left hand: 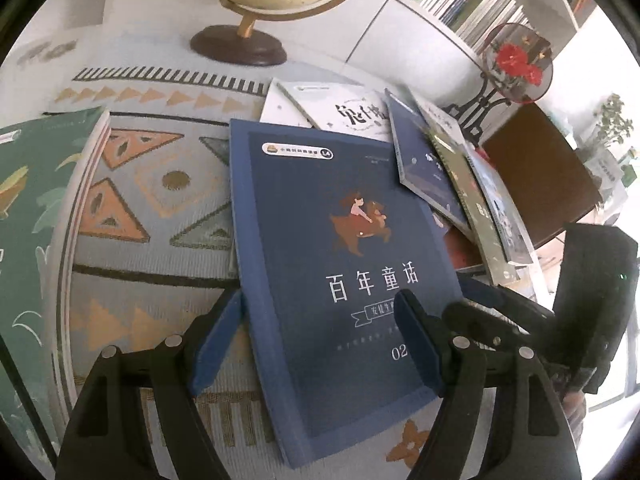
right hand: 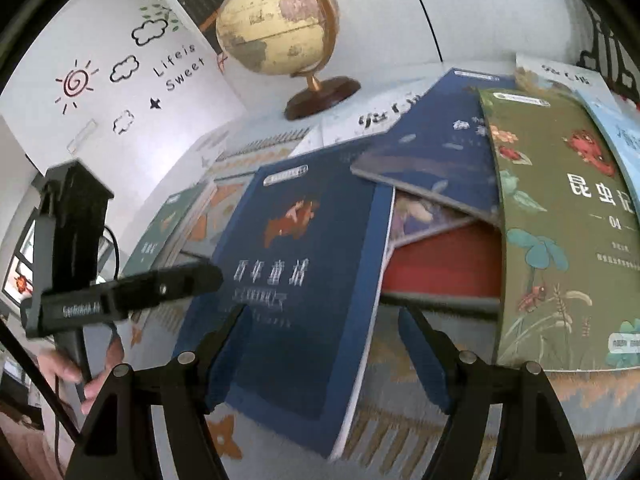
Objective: Organize books
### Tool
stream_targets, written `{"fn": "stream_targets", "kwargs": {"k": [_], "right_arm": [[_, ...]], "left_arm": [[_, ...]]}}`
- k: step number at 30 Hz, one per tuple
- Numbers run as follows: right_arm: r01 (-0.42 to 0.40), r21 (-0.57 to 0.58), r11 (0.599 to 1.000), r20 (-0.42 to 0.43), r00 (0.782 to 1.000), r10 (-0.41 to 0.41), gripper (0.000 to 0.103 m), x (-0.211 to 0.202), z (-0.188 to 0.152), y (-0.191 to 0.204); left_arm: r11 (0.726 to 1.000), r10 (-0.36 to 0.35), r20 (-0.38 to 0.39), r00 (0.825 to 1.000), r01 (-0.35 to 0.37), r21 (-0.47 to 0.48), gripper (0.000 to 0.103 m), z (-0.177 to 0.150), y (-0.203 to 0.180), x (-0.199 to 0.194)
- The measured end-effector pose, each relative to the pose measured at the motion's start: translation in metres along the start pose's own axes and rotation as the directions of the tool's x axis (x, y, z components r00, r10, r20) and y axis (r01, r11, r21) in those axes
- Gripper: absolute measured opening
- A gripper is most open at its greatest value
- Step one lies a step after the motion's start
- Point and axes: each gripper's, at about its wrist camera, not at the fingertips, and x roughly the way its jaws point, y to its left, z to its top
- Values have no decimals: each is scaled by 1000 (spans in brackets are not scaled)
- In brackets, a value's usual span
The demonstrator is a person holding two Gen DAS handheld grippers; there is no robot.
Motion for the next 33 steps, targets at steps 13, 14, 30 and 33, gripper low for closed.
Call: {"fn": "stream_targets", "kwargs": {"k": [13, 14, 30, 33], "right_arm": [[-244, 23, 969, 70, 968, 242, 29, -22, -25, -2], [-273, 19, 962, 74, 960, 271, 29, -23, -25, 0], [-135, 64, 989, 2, 991, 135, 17, -2, -26, -8], [-141, 72, 987, 2, 990, 141, 17, -1, -26, -9]], "left_arm": [[980, -153, 83, 985, 162, -114, 70, -17, 27, -29], [981, -143, 80, 986, 152, -122, 65, -19, 29, -28], [935, -337, 134, 932, 348, -71, 56, -15, 7, -32], [924, -363, 113, 925, 373, -85, 56, -14, 5, -22]]}}
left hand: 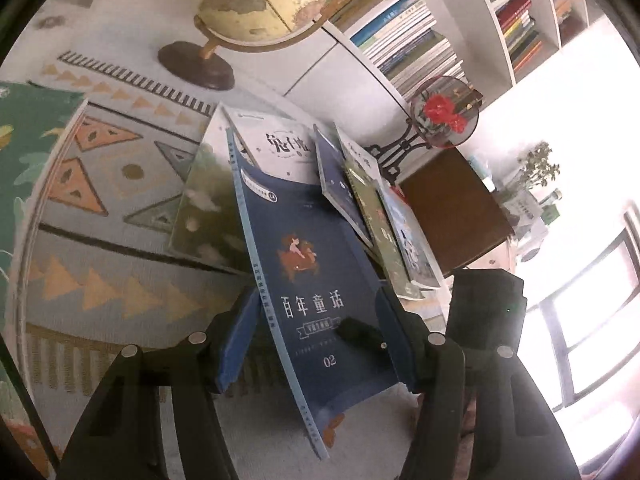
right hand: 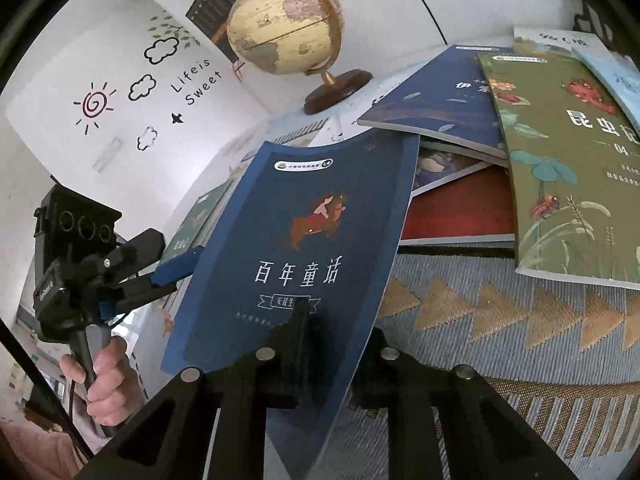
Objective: Organize books
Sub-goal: 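Lift the blue book up from the spread with the left tool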
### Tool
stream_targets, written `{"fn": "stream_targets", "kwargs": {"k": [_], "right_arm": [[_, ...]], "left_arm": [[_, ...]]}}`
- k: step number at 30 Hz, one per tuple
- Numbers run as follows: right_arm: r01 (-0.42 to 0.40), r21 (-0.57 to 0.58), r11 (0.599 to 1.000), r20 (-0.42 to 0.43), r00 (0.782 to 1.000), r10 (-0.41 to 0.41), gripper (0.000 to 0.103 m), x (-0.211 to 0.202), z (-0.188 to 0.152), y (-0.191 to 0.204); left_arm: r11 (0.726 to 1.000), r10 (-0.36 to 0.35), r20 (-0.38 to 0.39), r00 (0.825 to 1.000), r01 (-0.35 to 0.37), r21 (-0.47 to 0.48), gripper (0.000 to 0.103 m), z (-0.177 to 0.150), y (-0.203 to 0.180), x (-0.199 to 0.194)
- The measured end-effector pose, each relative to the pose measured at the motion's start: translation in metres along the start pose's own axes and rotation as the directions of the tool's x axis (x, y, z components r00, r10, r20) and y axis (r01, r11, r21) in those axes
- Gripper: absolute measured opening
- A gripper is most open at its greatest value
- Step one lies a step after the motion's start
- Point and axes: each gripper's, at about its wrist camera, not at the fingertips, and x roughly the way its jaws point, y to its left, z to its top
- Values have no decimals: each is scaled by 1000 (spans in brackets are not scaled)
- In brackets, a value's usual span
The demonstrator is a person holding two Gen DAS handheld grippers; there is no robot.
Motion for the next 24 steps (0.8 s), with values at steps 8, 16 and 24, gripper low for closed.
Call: {"fn": "stream_targets", "kwargs": {"k": [8, 16, 24], "right_arm": [[-6, 3, 1000, 1, 1000, 6, 17, 0, -2, -2], [45, -80, 996, 20, 999, -44, 17, -3, -5, 14], [156, -249, 956, 61, 988, -145, 17, -3, -13, 51]], "left_arm": [[986, 160, -87, 983, -163, -28, 24, -8, 11, 24], [904, 387, 21, 922, -384, 190, 21, -15, -21, 25], [890, 411, 45, 911, -411, 197, 21, -14, -18, 12]]}}
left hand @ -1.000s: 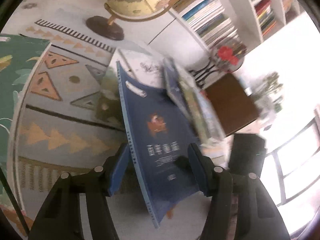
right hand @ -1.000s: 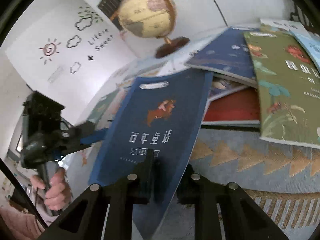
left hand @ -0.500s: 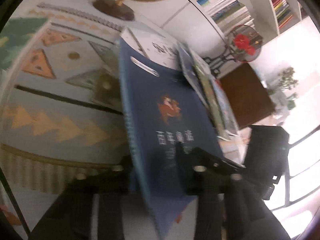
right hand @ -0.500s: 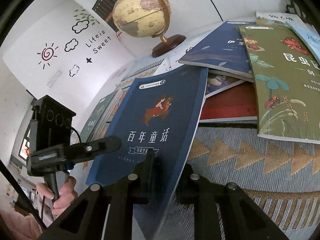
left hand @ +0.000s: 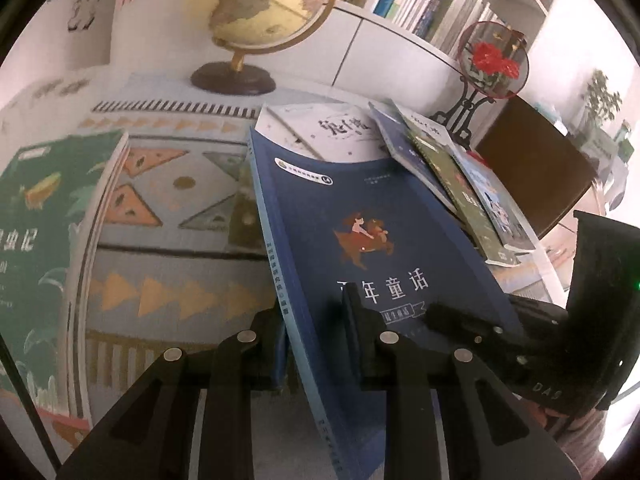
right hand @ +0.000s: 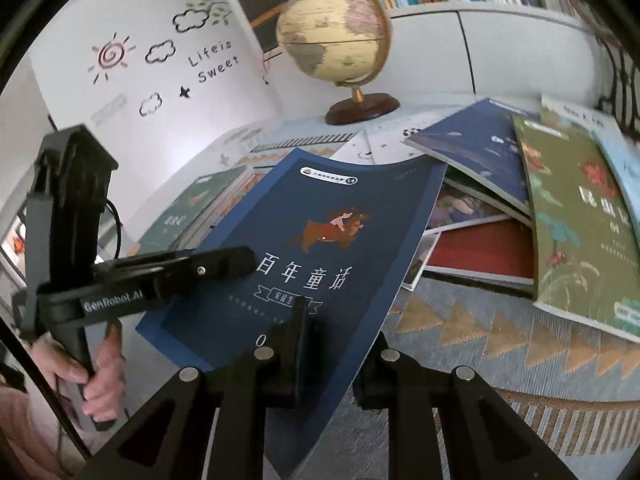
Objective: Organize books
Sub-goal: 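Lift the blue book up from the spread with the left tool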
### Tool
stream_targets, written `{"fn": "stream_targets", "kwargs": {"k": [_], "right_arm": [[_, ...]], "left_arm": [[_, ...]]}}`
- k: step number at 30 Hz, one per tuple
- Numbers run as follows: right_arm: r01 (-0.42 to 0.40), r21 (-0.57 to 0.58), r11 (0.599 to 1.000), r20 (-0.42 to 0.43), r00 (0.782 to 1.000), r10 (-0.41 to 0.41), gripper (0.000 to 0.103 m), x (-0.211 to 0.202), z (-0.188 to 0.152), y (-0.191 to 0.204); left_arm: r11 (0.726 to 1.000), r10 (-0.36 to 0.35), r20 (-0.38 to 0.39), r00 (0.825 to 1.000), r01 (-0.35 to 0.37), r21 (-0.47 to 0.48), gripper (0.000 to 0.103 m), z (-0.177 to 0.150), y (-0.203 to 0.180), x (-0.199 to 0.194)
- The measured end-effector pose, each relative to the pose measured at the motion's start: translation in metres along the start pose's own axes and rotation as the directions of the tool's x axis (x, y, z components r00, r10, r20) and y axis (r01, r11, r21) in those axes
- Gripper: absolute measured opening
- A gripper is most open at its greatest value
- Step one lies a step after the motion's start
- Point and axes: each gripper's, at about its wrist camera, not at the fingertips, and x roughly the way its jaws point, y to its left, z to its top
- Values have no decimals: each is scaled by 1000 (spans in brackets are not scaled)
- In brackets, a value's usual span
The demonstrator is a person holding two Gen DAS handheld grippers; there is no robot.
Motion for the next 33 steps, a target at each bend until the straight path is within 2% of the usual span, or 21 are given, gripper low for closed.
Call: {"fn": "stream_targets", "kwargs": {"k": [5, 12, 17, 20, 24, 33], "right_arm": [[29, -87, 996, 6, 1000, -28, 17, 2, -2, 21], [27, -94, 995, 15, 1000, -26, 17, 3, -2, 27], [19, -91, 996, 30, 999, -16, 17, 2, -1, 28], [19, -94, 995, 47, 999, -15, 17, 0, -1, 30], [67, -140, 988, 111, 993, -51, 17, -11, 2, 42], [59, -103, 993, 148, 988, -43, 17, -19, 15, 56]], "left_arm": [[999, 40, 5, 999, -40, 0, 21, -1, 3, -10], [999, 52, 8, 999, -52, 5, 21, 0, 4, -14], [1000, 24, 31, 999, -23, -16, 21, 1, 8, -21], [999, 37, 48, 998, -37, -2, 21, 1, 5, -25], [1000, 23, 71, 997, -23, -12, 20, 4, 6, -32], [998, 55, 111, 992, -53, -13, 20, 12, 6, -53]]}}
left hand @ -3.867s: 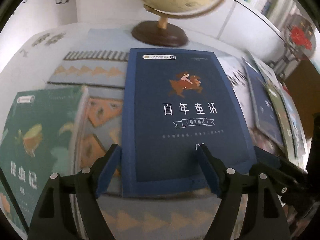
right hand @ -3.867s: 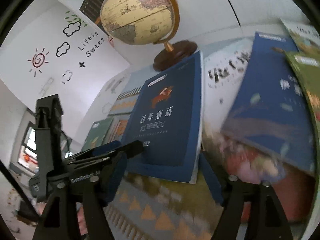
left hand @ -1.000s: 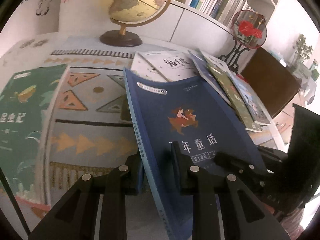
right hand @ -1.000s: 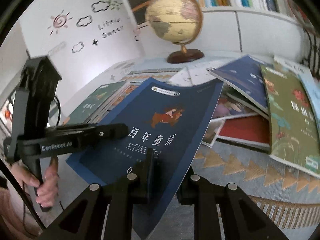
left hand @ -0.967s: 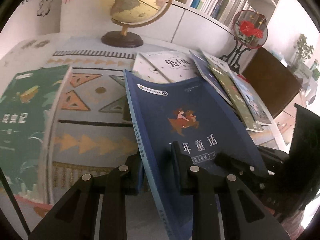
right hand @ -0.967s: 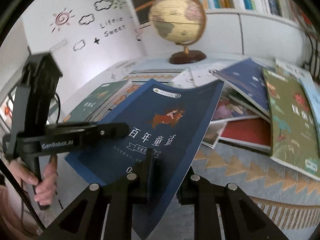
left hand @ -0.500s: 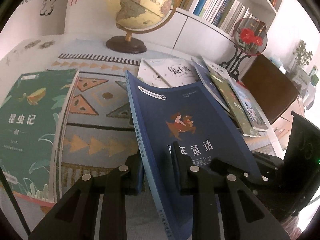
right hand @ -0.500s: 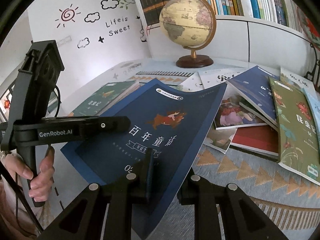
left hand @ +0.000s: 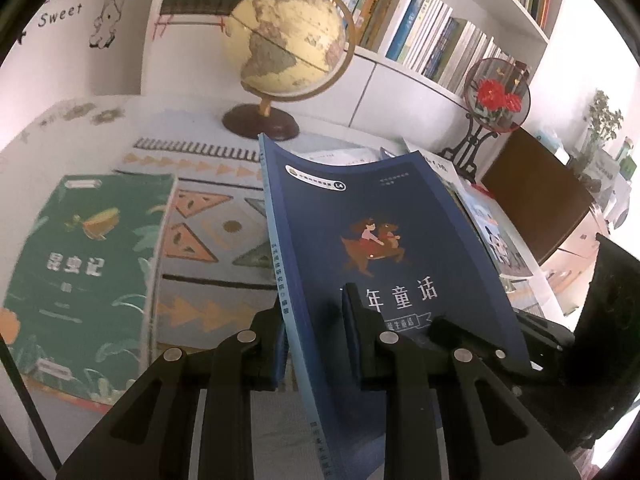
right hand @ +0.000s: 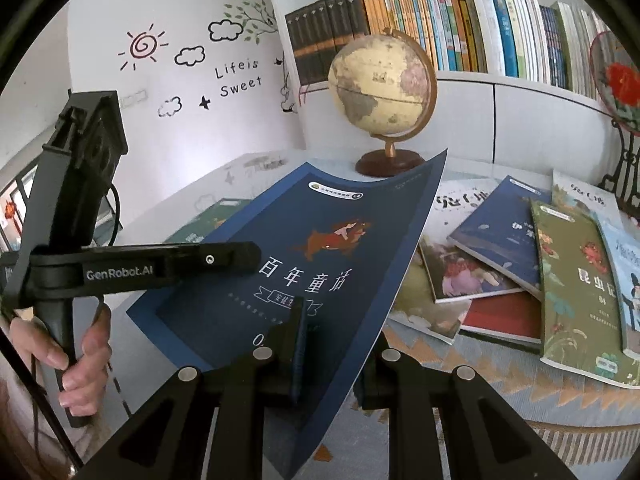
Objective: Organize books
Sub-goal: 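Lift the blue book up from the spread with the left tool, then carry the blue book onto the green stack and open the left tool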
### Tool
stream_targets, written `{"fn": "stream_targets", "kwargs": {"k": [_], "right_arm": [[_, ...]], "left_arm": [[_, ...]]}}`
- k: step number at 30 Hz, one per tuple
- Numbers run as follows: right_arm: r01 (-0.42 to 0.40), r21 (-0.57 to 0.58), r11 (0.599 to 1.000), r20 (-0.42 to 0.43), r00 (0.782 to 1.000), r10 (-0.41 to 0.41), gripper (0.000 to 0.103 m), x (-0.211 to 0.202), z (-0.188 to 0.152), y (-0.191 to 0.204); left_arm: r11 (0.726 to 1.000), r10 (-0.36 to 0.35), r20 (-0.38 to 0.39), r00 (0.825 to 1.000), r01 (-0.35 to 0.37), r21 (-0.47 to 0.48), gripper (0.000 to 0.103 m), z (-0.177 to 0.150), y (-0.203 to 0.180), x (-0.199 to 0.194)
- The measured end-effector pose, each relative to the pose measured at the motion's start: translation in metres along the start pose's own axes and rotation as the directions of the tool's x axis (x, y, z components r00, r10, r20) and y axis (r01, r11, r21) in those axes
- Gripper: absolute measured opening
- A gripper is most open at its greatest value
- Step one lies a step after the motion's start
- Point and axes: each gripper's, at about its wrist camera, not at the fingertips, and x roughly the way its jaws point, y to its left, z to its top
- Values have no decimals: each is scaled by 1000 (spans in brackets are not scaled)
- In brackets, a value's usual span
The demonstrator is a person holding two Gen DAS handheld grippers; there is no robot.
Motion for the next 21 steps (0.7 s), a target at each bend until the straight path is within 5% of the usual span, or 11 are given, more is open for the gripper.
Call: {"fn": "stream_targets", "kwargs": {"k": [9, 21], "right_arm": [[-7, 39, 999, 27, 1000, 6, 17, 1, 25, 30], [-49, 40, 998, 55, 997, 47, 17, 34, 72, 100]], "left_arm": [[999, 36, 35, 999, -36, 10, 21, 14, 17, -31], [995, 93, 133, 987, -85, -59, 21, 41, 89, -83]]}}
